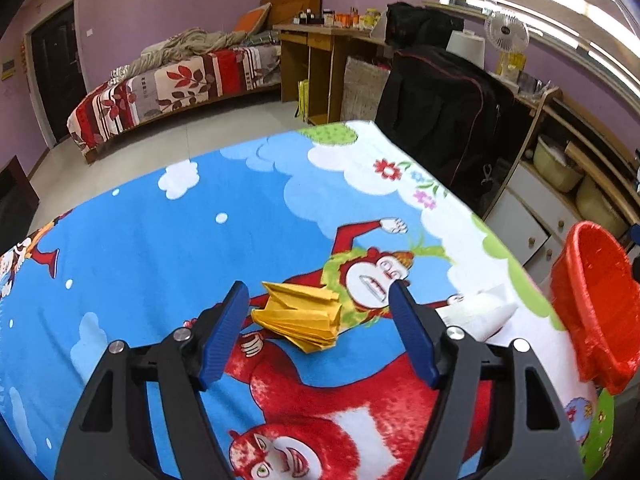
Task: Collect trash
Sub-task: 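Grasp the folded yellow paper with the left gripper while the right grasps the white printed packet, then carry the yellow paper and white packet over the red wastebasket, then open both grippers to drop the paper and packet into the wastebasket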
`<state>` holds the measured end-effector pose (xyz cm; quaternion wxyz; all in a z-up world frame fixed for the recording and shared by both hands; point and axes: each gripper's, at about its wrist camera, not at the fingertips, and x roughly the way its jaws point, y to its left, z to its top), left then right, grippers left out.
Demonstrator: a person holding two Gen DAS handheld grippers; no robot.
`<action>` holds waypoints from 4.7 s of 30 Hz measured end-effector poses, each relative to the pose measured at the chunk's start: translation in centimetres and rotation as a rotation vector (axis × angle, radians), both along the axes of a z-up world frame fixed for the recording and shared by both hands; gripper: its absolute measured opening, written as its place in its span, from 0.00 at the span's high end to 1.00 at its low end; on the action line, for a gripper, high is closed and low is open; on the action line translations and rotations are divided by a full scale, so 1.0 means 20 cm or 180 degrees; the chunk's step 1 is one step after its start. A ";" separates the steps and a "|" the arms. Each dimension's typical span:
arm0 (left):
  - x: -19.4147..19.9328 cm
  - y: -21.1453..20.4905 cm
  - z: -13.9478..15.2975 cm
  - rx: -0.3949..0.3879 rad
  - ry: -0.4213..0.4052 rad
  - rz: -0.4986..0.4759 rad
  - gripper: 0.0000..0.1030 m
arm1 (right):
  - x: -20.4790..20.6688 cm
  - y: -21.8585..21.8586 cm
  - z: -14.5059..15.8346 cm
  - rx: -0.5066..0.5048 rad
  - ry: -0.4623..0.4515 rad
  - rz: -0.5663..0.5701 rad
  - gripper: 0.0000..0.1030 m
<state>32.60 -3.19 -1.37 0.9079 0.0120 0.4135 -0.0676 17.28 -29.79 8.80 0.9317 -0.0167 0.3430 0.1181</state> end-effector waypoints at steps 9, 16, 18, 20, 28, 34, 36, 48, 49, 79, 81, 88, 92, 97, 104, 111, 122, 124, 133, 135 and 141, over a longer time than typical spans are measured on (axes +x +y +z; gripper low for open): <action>0.09 0.01 -0.14 0.0158 0.0215 -0.0008 0.28 | 0.04 0.10 -0.06 -0.0012 0.0106 0.0108 0.18; 0.13 0.03 -0.22 0.0186 0.0369 -0.0004 0.39 | 0.07 0.19 -0.10 -0.0056 0.0188 0.0185 0.18; 0.13 0.03 -0.23 0.0181 0.0392 -0.0022 0.44 | 0.08 0.21 -0.11 -0.0079 0.0207 0.0212 0.18; 0.12 0.03 -0.23 0.0181 0.0380 -0.0033 0.45 | 0.09 0.24 -0.13 -0.0098 0.0226 0.0238 0.18; -0.01 0.09 -0.12 -0.0009 0.0165 0.0181 0.46 | 0.12 0.38 -0.20 -0.0138 0.0311 0.0361 0.18; -0.16 0.10 0.00 -0.0103 -0.0079 0.0335 0.46 | 0.14 0.49 -0.27 -0.0187 0.0398 0.0406 0.18; -0.20 0.10 0.02 -0.0136 -0.0120 0.0359 0.46 | 0.16 0.53 -0.29 -0.0204 0.0438 0.0409 0.18; -0.34 0.19 0.12 -0.0315 -0.0281 0.0599 0.46 | 0.27 0.69 -0.42 -0.0367 0.0707 0.0340 0.18; -0.34 0.19 0.12 -0.0329 -0.0279 0.0610 0.46 | 0.27 0.70 -0.43 -0.0394 0.0729 0.0335 0.18; -0.55 -0.03 0.20 -0.0247 -0.0321 0.0446 0.46 | -0.12 0.43 -0.15 -0.0210 0.0226 0.0321 0.34; -0.56 -0.06 0.21 -0.0226 -0.0327 0.0422 0.46 | -0.15 0.40 -0.13 -0.0191 0.0195 0.0323 0.34; -0.61 -0.18 0.29 -0.0159 -0.0375 0.0281 0.46 | -0.22 0.28 -0.04 -0.0130 0.0090 0.0281 0.34; -0.63 -0.27 0.31 -0.0119 -0.0389 0.0165 0.46 | -0.25 0.19 -0.02 -0.0109 0.0057 0.0222 0.34; -0.63 -0.38 0.34 -0.0104 -0.0393 0.0029 0.46 | -0.27 0.08 0.00 -0.0091 0.0045 0.0121 0.34; -0.63 -0.52 0.35 -0.0130 -0.0364 -0.0167 0.46 | -0.28 -0.09 0.04 -0.0097 0.0009 -0.0062 0.34; -0.62 -0.67 0.37 -0.0130 -0.0359 -0.0383 0.46 | -0.30 -0.31 0.09 -0.0139 -0.0034 -0.0277 0.34; -0.60 -0.95 0.41 -0.0160 -0.0330 -0.0779 0.45 | -0.34 -0.61 0.11 -0.0148 -0.0042 -0.0549 0.34; -0.60 -1.00 0.41 -0.0183 -0.0315 -0.0846 0.45 | -0.35 -0.65 0.11 -0.0140 -0.0038 -0.0580 0.34; -0.60 -1.24 0.41 -0.0172 -0.0286 -0.1172 0.45 | -0.36 -0.82 0.09 -0.0224 -0.0028 -0.0713 0.33; -0.59 -1.27 0.41 -0.0170 -0.0284 -0.1210 0.45 | -0.35 -0.85 0.09 -0.0232 -0.0026 -0.0732 0.33; -0.56 -1.36 0.41 -0.0197 -0.0244 -0.1297 0.45 | -0.34 -0.92 0.10 -0.0247 -0.0046 -0.0778 0.33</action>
